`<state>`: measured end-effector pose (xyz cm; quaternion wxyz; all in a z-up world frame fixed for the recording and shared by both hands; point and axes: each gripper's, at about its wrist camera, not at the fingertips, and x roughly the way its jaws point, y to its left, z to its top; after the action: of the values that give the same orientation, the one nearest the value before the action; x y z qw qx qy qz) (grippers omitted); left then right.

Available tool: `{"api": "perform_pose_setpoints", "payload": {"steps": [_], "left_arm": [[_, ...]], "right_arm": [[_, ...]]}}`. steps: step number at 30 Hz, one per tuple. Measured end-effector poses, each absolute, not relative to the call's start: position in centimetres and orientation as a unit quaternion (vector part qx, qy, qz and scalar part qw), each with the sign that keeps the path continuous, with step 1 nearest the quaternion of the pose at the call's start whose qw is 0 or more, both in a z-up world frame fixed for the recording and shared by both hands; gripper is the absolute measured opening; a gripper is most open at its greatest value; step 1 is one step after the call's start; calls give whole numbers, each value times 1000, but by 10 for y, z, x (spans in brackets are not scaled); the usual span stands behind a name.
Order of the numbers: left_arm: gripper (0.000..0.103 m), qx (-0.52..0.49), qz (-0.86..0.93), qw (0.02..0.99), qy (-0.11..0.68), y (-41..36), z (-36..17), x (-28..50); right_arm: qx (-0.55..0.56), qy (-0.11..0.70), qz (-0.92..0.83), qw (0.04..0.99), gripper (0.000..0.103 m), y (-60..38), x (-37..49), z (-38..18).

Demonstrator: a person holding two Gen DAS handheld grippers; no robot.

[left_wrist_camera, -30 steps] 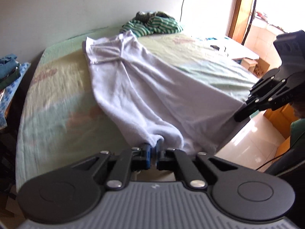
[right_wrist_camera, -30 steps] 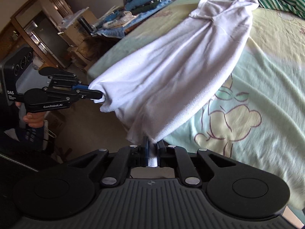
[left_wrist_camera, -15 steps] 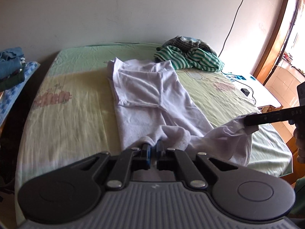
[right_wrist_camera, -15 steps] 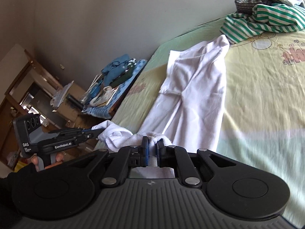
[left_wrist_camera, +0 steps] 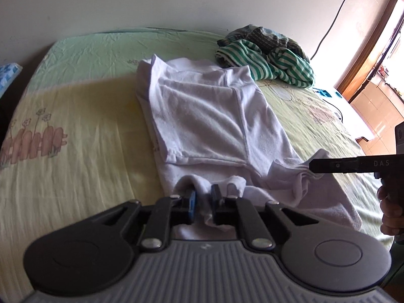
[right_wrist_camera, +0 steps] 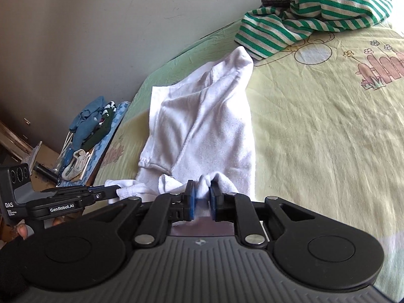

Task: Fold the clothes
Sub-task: 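Lay the hem over the shirt body with the left gripper and release it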

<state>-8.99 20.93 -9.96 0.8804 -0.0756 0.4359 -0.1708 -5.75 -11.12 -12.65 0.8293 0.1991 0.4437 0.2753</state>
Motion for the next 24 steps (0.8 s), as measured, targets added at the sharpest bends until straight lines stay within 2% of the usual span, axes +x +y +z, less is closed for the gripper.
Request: {"api": "perform_pose_setpoints", "payload": {"steps": [1, 5, 9, 12, 14, 16, 18, 20, 24], "left_arm": [[30, -83, -168, 883, 431, 214, -95, -91], [31, -106, -158, 897, 399, 234, -70, -100], [48, -65, -170, 908, 376, 236, -61, -128], [49, -30, -188, 898, 397, 217, -79, -138], [42, -5, -193, 890, 413, 197, -94, -139], [25, 16, -196, 884, 424, 178, -106, -132], [13, 34, -183, 883, 432, 162, -118, -117], [10, 42, -148, 888, 433, 157, -126, -98], [12, 16, -100, 895, 433, 168, -130, -73]], "right_arm": [[198, 447, 274, 828, 38, -110, -55, -128], [188, 435, 291, 831, 39, -108, -54, -114], [87, 411, 299, 857, 42, -107, -77, -91], [-13, 402, 292, 868, 43, -100, -90, -93], [-61, 403, 294, 865, 42, -92, -89, -103], [-70, 406, 306, 858, 41, -84, -84, -110], [-77, 409, 313, 854, 37, -75, -77, -116], [-83, 409, 308, 855, 26, -67, -67, -121], [-82, 402, 293, 863, 15, -57, -48, -128]]}}
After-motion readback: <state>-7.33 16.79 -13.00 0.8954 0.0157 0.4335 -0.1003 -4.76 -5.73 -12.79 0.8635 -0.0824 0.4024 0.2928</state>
